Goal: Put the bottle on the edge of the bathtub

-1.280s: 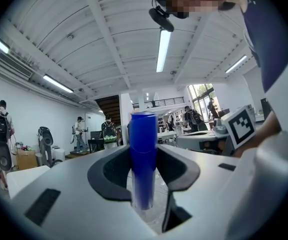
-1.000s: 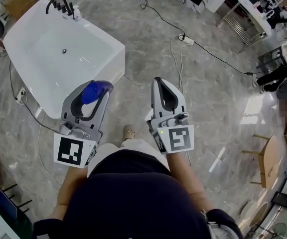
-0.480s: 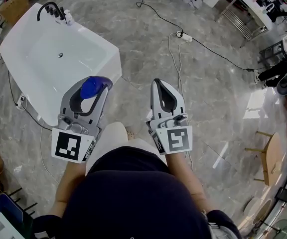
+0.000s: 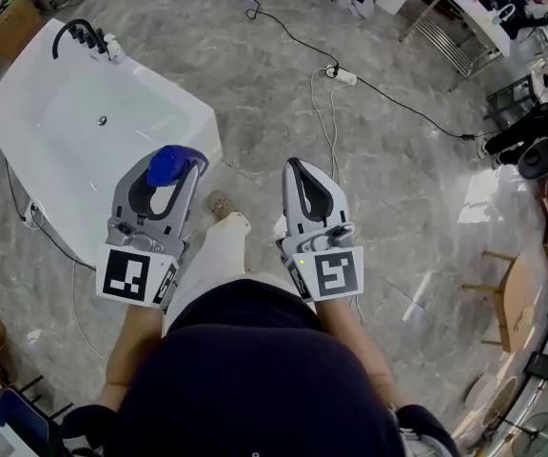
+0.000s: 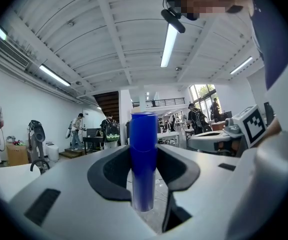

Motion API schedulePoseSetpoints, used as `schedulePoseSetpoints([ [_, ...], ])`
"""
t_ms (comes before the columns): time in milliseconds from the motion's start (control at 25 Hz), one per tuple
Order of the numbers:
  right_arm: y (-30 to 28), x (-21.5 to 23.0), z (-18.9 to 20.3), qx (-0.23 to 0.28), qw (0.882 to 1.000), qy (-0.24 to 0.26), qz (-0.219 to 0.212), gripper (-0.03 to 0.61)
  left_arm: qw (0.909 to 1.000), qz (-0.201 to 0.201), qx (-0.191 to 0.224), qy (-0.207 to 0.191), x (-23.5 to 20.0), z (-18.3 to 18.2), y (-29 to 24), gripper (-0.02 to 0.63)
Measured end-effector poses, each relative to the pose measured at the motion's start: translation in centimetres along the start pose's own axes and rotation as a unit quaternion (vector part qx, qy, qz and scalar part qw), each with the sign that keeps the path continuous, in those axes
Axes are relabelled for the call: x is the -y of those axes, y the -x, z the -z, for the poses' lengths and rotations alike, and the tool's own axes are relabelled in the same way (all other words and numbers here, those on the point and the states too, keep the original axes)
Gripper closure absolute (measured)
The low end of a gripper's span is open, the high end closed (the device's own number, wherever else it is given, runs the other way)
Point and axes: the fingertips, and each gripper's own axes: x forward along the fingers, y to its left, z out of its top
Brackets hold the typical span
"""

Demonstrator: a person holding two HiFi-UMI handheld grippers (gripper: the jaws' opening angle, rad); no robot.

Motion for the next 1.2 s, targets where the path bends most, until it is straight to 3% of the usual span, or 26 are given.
schedulePoseSetpoints([
  [520, -17.7, 2.6, -0.3, -0.011, 0.997, 0.016, -0.076, 0.578, 0.9985, -0.051, 0.019, -0.001, -11.8, 0.9, -10.8, 0.463],
  [760, -24.9, 2.9, 0.3, -0.019, 0.994, 0.017, -0.110, 0.578, 0.9979, -0.064, 0.008, 0.003, -16.0, 1.6, -14.4, 0.463],
  [1200, -32.9, 0.1, 1.4, -0.018, 0.985, 0.017, -0.171, 0.578, 0.9942, -0.107, -0.001, 0.014, -21.8, 3.7, -15.8, 0.463],
])
